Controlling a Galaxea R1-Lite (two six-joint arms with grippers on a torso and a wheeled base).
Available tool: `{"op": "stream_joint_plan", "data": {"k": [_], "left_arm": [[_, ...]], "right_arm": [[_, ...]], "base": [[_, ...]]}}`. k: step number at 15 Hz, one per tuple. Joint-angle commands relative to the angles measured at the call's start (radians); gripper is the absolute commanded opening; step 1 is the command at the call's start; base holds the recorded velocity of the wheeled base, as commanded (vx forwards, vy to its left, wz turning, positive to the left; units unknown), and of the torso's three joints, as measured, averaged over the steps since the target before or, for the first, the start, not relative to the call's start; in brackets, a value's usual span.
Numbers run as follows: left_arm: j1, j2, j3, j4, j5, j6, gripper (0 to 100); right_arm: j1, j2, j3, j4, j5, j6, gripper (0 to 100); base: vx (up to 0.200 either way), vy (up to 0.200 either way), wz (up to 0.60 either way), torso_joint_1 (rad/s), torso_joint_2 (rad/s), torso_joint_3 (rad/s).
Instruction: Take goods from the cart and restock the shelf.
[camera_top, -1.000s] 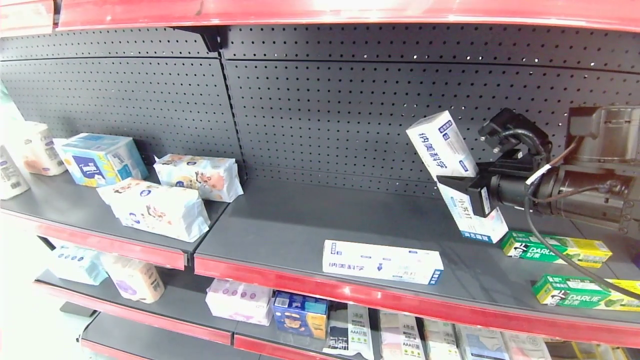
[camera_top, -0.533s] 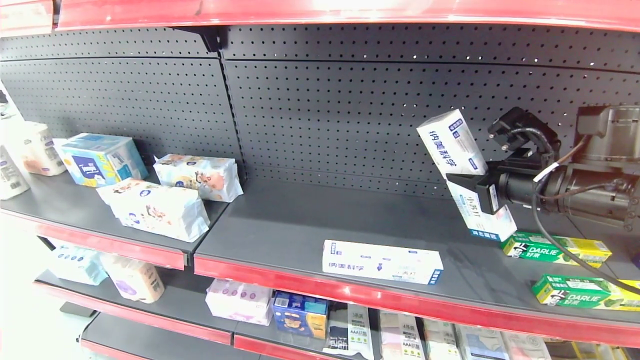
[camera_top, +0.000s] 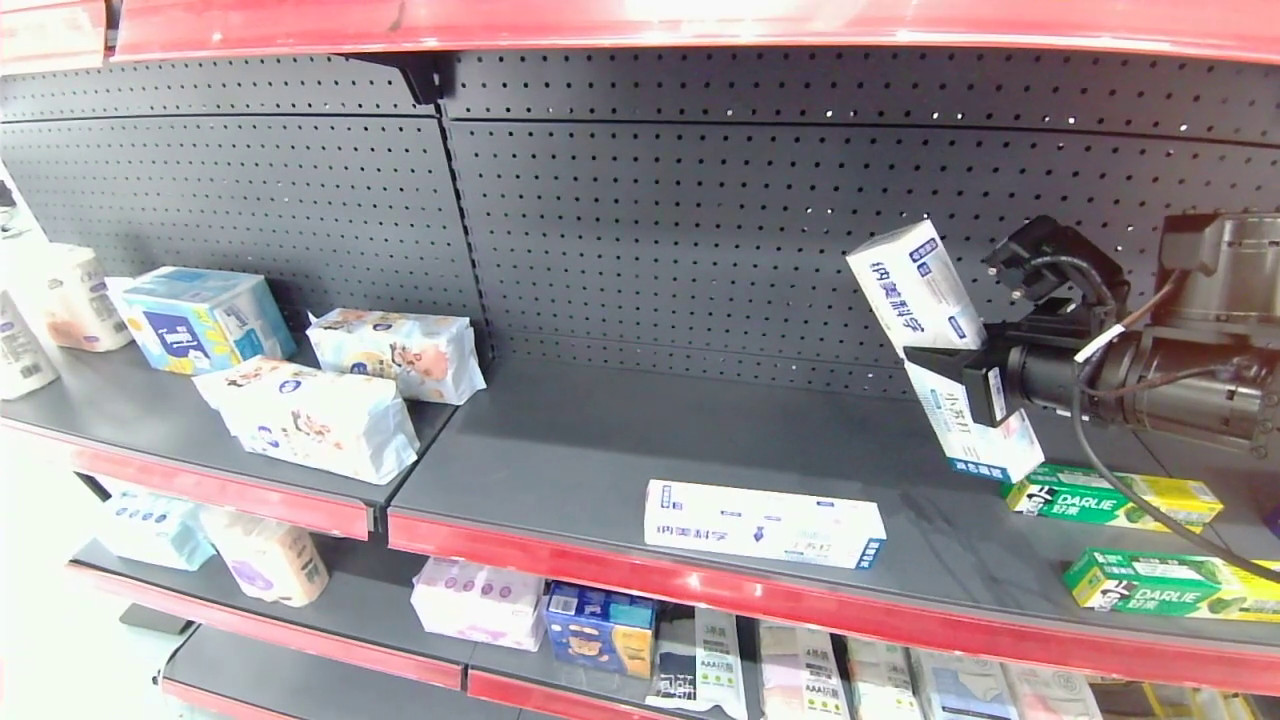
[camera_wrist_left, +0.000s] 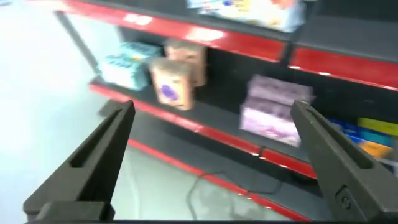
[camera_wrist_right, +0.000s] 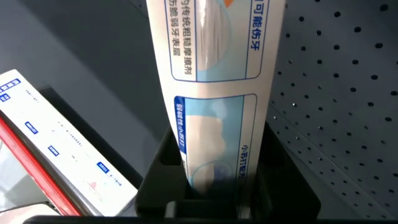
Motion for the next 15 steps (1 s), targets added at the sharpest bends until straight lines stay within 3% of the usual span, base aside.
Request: {"op": "stream_joint_plan", "data": {"k": [1, 2, 3, 5, 6, 7, 8, 9, 11, 12, 13, 15], "left_arm": [[0.016, -0.057, 0.007, -0.006, -0.167, -0.016, 100], [0.016, -0.079, 0.009, -0.006, -0.244, -0.051, 100], [0.016, -0.079, 0.012, -0.012, -0.265, -0.054, 100], [0.016, -0.079, 0.032, -0.051, -0.272, -0.028, 100], [0.016, -0.079, 0.059, -0.107, -0.264, 0.013, 100], [0.018, -0.079, 0.07, -0.138, -0.252, 0.02, 100], [0.019, -0.079, 0.081, -0.158, -0.175, 0.016, 100], [0.019, -0.079, 0.085, -0.163, -0.16, 0.0, 100], [0.019, -0.079, 0.118, -0.232, -0.204, -0.003, 100], [0.019, -0.079, 0.137, -0.285, -0.312, -0.013, 100], [0.019, -0.079, 0.128, -0.201, -0.342, -0.046, 100], [0.019, -0.079, 0.137, -0.232, -0.338, -0.043, 100]], "right_arm": [[-0.001, 0.013, -0.004, -0.002, 0.001, -0.001, 0], [-0.001, 0.017, -0.004, -0.004, 0.001, -0.001, 0], [-0.002, 0.02, -0.004, -0.005, 0.001, -0.001, 0], [-0.01, 0.022, -0.007, -0.005, 0.001, -0.002, 0], [-0.016, 0.023, -0.007, -0.005, 0.001, -0.002, 0], [-0.016, 0.023, -0.007, -0.005, 0.001, -0.002, 0], [-0.021, 0.025, -0.008, -0.005, 0.001, -0.002, 0], [-0.022, 0.026, -0.011, -0.005, 0.003, -0.002, 0], [-0.022, 0.026, -0.011, -0.005, 0.003, -0.004, 0], [-0.022, 0.026, -0.011, -0.005, 0.003, -0.004, 0], [-0.022, 0.025, -0.013, -0.005, 0.003, -0.004, 0], [-0.022, 0.026, -0.025, -0.004, 0.009, -0.005, 0]], "base": [[0.0, 0.0, 0.0, 0.0, 0.0, 0.0], [0.0, 0.0, 0.0, 0.0, 0.0, 0.0], [0.0, 0.0, 0.0, 0.0, 0.0, 0.0], [0.0, 0.0, 0.0, 0.0, 0.0, 0.0], [0.0, 0.0, 0.0, 0.0, 0.0, 0.0], [0.0, 0.0, 0.0, 0.0, 0.0, 0.0], [0.0, 0.0, 0.0, 0.0, 0.0, 0.0], [0.0, 0.0, 0.0, 0.0, 0.0, 0.0], [0.0, 0.0, 0.0, 0.0, 0.0, 0.0], [0.0, 0.0, 0.0, 0.0, 0.0, 0.0], [0.0, 0.0, 0.0, 0.0, 0.0, 0.0], [0.0, 0.0, 0.0, 0.0, 0.0, 0.0]]}}
